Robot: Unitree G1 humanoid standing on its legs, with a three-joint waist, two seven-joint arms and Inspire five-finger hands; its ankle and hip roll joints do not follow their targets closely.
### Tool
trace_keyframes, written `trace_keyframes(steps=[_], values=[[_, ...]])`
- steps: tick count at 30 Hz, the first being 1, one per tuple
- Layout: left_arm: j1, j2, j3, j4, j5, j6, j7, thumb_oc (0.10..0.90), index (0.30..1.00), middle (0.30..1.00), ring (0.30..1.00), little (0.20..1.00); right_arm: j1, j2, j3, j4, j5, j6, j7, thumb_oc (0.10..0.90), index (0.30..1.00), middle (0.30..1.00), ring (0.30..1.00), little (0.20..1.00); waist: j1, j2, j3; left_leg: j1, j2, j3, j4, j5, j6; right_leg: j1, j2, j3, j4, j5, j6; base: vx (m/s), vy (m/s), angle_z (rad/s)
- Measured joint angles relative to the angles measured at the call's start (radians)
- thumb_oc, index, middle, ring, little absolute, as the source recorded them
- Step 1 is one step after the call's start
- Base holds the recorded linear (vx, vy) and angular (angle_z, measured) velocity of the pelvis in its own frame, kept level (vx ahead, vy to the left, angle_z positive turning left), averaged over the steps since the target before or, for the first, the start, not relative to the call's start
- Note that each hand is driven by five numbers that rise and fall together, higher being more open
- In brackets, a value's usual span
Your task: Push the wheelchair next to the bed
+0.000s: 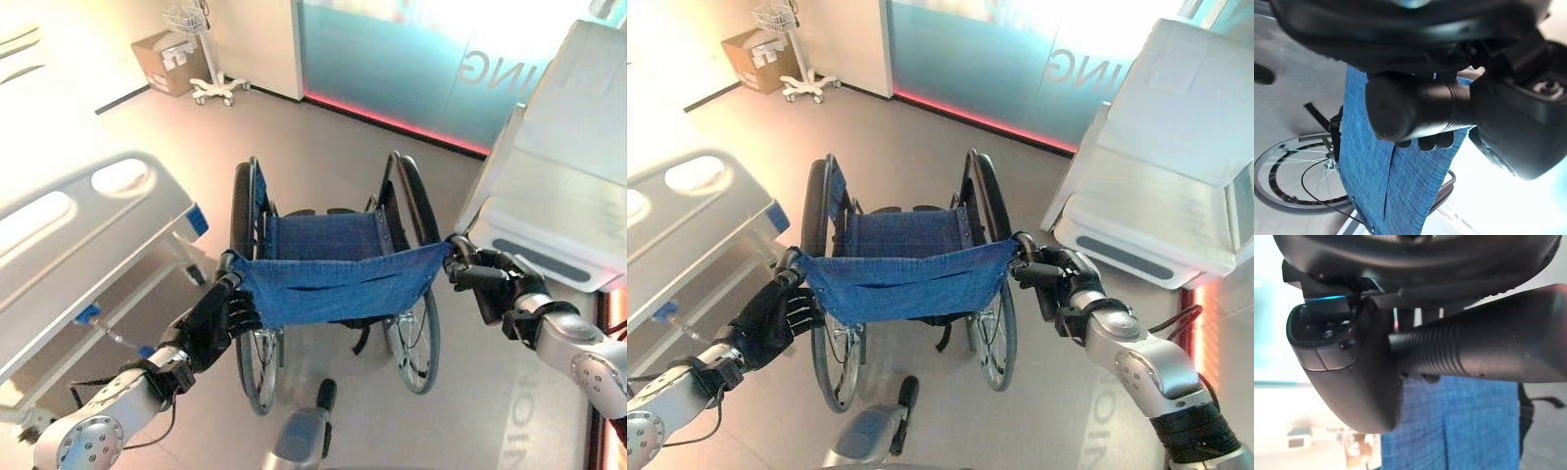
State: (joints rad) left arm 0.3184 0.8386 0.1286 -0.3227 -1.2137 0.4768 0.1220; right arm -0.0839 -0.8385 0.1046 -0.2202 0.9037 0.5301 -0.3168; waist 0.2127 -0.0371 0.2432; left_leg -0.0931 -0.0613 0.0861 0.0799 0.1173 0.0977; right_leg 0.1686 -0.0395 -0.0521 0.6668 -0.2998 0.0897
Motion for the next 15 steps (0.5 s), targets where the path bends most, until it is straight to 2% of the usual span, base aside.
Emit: trace_keyframes(steps=[1, 2, 3, 5, 7, 8, 9, 11, 13, 14, 15], values=[[-0.019, 0.010, 0.000, 0.017, 0.000, 0.001, -0.005, 0.400, 0.300, 0.300, 0.300, 0.300, -0.017, 0.006, 0.001, 0.000, -0.002, 0.000, -0.001, 0.400, 0.300, 0.300, 0.300, 0.300, -0.004, 0.001, -0.001, 0.022, -0.010, 0.002, -0.030, 0.011, 0.017, -0.051, -0.031, -0.024, 0.015, -0.010, -0.004, 0.25, 0.046, -0.19], [-0.034, 0.018, 0.000, 0.024, 0.001, 0.001, -0.006, 0.400, 0.300, 0.300, 0.300, 0.300, -0.028, 0.009, 0.001, -0.001, -0.002, 0.000, -0.006, 0.400, 0.300, 0.300, 0.300, 0.300, -0.010, 0.004, 0.000, 0.024, -0.011, 0.000, -0.037, 0.011, 0.017, -0.080, -0.038, -0.037, -0.011, -0.013, -0.008, 0.24, 0.035, 0.03], [-0.079, 0.035, -0.006, 0.043, 0.003, 0.007, -0.009, 0.400, 0.300, 0.300, 0.300, 0.300, -0.036, 0.013, 0.000, -0.002, -0.002, -0.002, -0.016, 0.400, 0.300, 0.300, 0.300, 0.300, -0.015, 0.004, 0.000, 0.025, -0.012, -0.004, -0.043, 0.014, 0.020, -0.112, -0.048, -0.049, -0.088, -0.025, -0.024, 0.14, 0.010, 0.18], [-0.143, 0.045, -0.020, 0.072, 0.005, 0.010, -0.013, 0.400, 0.300, 0.300, 0.300, 0.300, -0.055, 0.017, 0.002, 0.007, -0.002, -0.003, -0.028, 0.400, 0.300, 0.300, 0.300, 0.300, -0.021, 0.004, 0.002, 0.028, -0.012, -0.012, -0.045, 0.011, 0.023, -0.166, -0.051, -0.070, -0.212, -0.025, -0.025, 0.14, -0.002, 0.26], [-0.203, 0.076, -0.045, 0.088, 0.005, 0.008, -0.012, 0.400, 0.300, 0.300, 0.300, 0.300, -0.073, 0.031, 0.001, 0.035, -0.002, -0.013, -0.034, 0.400, 0.300, 0.300, 0.300, 0.300, -0.033, -0.002, 0.008, 0.035, -0.019, -0.027, -0.044, 0.006, 0.015, -0.198, -0.050, -0.068, -0.328, -0.004, -0.009, 0.14, -0.020, 0.40], [-0.244, 0.095, -0.066, 0.094, 0.005, 0.002, -0.010, 0.400, 0.300, 0.300, 0.300, 0.300, -0.081, 0.032, 0.001, 0.052, -0.002, -0.017, -0.034, 0.400, 0.300, 0.300, 0.300, 0.300, -0.042, 0.002, 0.014, 0.044, -0.021, -0.029, -0.044, -0.001, 0.008, -0.213, -0.044, -0.060, -0.377, 0.046, -0.011, 0.15, -0.047, 0.69], [-0.274, 0.113, -0.083, 0.112, 0.004, -0.005, 0.002, 0.400, 0.300, 0.300, 0.300, 0.300, -0.087, 0.032, 0.002, 0.058, -0.002, -0.019, -0.034, 0.400, 0.300, 0.300, 0.300, 0.300, -0.065, -0.003, 0.023, 0.049, -0.024, -0.025, -0.044, -0.019, -0.013, -0.211, -0.039, -0.059, -0.404, 0.100, -0.014, 0.13, -0.059, 0.73], [-0.287, 0.113, -0.082, 0.117, 0.004, -0.032, 0.013, 0.400, 0.300, 0.300, 0.300, 0.300, -0.088, 0.032, 0.002, 0.049, 0.005, -0.034, -0.033, 0.400, 0.300, 0.300, 0.300, 0.300, -0.078, -0.020, 0.036, 0.046, -0.029, -0.027, -0.039, -0.045, -0.039, -0.220, -0.036, -0.025, -0.410, 0.127, -0.009, 0.15, -0.109, 0.26], [-0.285, 0.118, -0.082, 0.116, 0.004, -0.045, 0.021, 0.400, 0.300, 0.300, 0.300, 0.300, -0.097, 0.024, -0.004, 0.028, 0.007, -0.040, -0.034, 0.400, 0.300, 0.300, 0.300, 0.300, -0.087, -0.016, 0.041, 0.026, -0.032, -0.023, -0.023, -0.062, -0.048, -0.240, -0.038, 0.007, -0.395, 0.127, -0.002, 0.29, -0.163, -0.10], [-0.285, 0.118, -0.081, 0.117, 0.004, -0.047, 0.022, 0.400, 0.300, 0.300, 0.300, 0.300, -0.102, 0.014, -0.013, 0.014, 0.006, -0.040, -0.034, 0.400, 0.300, 0.300, 0.300, 0.300, -0.096, -0.003, 0.050, 0.025, -0.033, -0.032, -0.020, -0.067, -0.039, -0.255, -0.036, 0.038, -0.364, 0.124, 0.004, 0.48, -0.241, 0.03], [-0.288, 0.106, -0.081, 0.120, 0.004, -0.055, 0.026, 0.400, 0.300, 0.300, 0.300, 0.300, -0.114, 0.000, -0.023, 0.003, 0.008, -0.040, -0.033, 0.400, 0.300, 0.300, 0.300, 0.300, -0.109, 0.027, 0.068, 0.028, -0.032, -0.070, -0.021, -0.064, -0.023, -0.317, -0.029, 0.049, -0.259, 0.096, 0.018, 0.59, -0.298, 0.24]])
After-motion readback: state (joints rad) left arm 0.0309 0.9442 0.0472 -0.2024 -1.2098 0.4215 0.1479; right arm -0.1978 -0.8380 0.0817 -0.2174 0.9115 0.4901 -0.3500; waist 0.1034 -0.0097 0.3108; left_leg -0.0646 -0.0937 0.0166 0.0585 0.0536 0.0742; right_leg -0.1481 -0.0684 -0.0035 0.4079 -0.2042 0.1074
